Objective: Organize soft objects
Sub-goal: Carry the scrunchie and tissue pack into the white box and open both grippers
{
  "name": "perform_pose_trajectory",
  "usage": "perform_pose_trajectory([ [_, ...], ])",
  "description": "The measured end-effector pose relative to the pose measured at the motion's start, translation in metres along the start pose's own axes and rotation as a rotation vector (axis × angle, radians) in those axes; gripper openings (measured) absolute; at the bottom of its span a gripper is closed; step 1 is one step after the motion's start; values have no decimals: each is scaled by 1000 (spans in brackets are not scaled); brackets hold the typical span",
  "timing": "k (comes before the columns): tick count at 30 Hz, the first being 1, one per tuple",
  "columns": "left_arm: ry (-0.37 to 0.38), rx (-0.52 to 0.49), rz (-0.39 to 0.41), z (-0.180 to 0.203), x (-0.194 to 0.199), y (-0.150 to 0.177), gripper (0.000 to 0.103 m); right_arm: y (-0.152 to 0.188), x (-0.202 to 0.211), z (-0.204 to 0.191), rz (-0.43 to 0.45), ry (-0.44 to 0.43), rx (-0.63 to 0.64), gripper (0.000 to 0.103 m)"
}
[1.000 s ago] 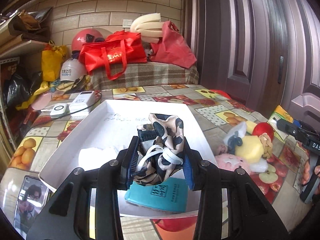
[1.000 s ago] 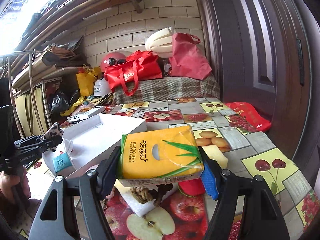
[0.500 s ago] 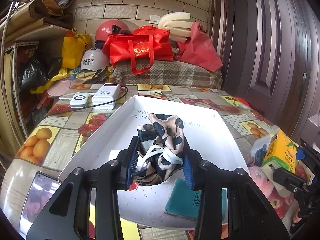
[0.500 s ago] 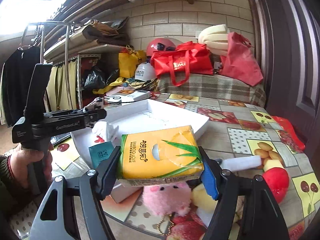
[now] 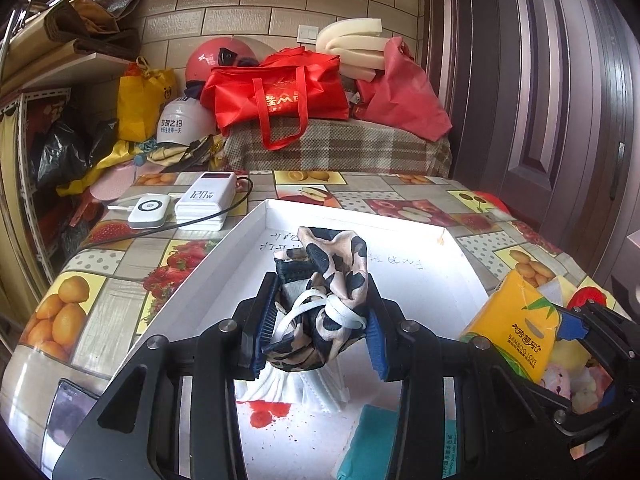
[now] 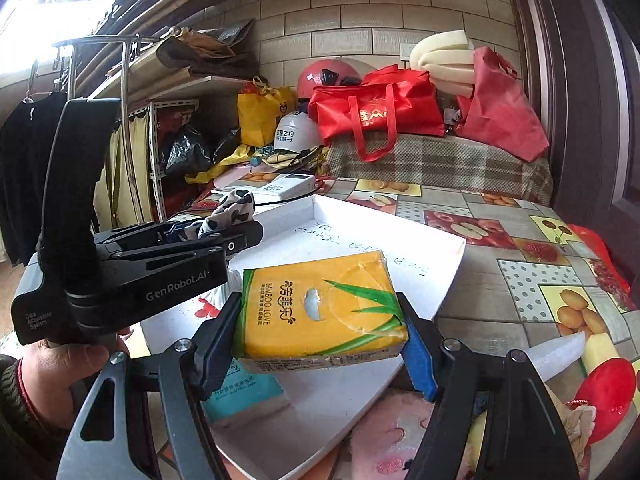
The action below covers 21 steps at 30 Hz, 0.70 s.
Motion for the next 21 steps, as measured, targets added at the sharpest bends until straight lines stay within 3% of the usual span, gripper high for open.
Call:
perform_pose_trajectory([
  [10, 5, 15, -34, 0, -10, -5, 39, -8, -25, 7, -85, 17, -62, 73],
  [21, 8, 13, -50, 2, -15, -6, 40, -8, -23, 6, -78, 40, -45, 73],
])
Point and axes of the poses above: each gripper's, at about its wrist camera, not at the fingertips, and x roughly against the way its jaws point, z to its right, y to its underside, the point moved 5 cm from there along -x, roughly the way its jaws point, and after that the axes turned 14 degrees about -z, right-handed, at the moved point
